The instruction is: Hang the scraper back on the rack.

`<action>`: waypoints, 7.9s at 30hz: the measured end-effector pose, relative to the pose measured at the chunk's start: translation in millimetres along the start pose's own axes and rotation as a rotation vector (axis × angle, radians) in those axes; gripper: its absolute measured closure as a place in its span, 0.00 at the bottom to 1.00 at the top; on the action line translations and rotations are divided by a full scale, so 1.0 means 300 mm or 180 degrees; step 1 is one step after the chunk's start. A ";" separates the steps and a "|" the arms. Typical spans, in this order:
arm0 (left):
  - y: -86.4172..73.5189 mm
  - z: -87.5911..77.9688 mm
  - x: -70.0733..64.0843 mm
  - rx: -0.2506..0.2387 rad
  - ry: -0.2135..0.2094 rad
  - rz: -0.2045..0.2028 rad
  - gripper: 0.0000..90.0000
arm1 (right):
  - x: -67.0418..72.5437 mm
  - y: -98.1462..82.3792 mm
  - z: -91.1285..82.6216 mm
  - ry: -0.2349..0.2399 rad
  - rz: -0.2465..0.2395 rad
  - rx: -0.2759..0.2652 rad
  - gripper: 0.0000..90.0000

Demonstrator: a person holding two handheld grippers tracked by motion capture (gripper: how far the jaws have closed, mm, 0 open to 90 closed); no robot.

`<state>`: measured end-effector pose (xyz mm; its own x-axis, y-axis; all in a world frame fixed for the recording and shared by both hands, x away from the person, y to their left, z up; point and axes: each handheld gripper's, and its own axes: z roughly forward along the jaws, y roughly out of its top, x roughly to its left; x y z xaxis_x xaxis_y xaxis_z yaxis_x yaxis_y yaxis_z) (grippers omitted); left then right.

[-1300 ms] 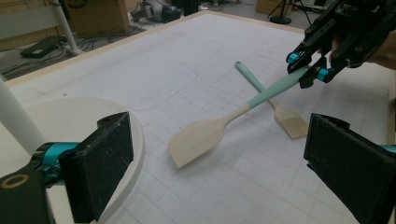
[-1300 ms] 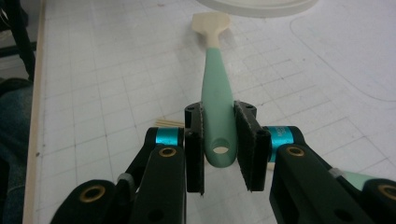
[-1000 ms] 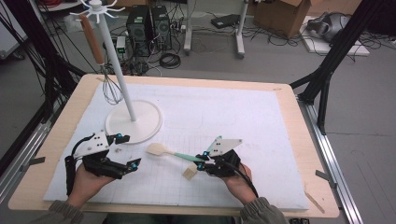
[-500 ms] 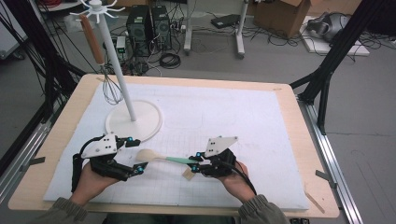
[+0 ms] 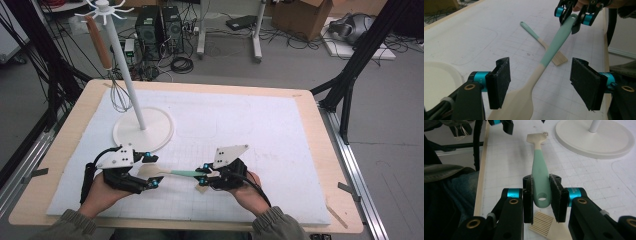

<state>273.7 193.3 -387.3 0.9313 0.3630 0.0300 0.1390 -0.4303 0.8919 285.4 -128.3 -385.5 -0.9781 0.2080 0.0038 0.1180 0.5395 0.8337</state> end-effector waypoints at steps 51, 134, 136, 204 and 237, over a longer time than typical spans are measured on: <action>0.015 0.088 -0.019 0.0499 -0.0459 0.0208 0.88 | -0.020 0.064 0.054 0.0263 0.0042 -0.0193 0.75; 0.095 0.045 -0.009 -0.0052 -0.0351 -0.0139 0.91 | -0.042 0.191 0.027 0.0469 0.0324 -0.0808 0.90; 0.095 0.043 -0.008 -0.0047 -0.0333 -0.0170 0.92 | -0.039 0.193 0.027 0.0410 0.0318 -0.0799 0.90; 0.109 -0.057 0.065 -0.0492 -0.0068 -0.0400 0.94 | -0.098 -0.049 -0.178 -0.0637 0.0642 -0.0694 0.36; 0.164 -0.139 0.138 -0.0699 0.0092 -0.0484 0.94 | -0.100 -0.176 -0.200 -0.0847 0.0794 -0.0525 0.32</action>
<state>305.1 221.7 -323.3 0.8948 0.4347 -0.1018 0.1973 -0.1803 0.9636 298.3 -212.1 -396.4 -0.8418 0.5319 0.0923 0.2961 0.3119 0.9028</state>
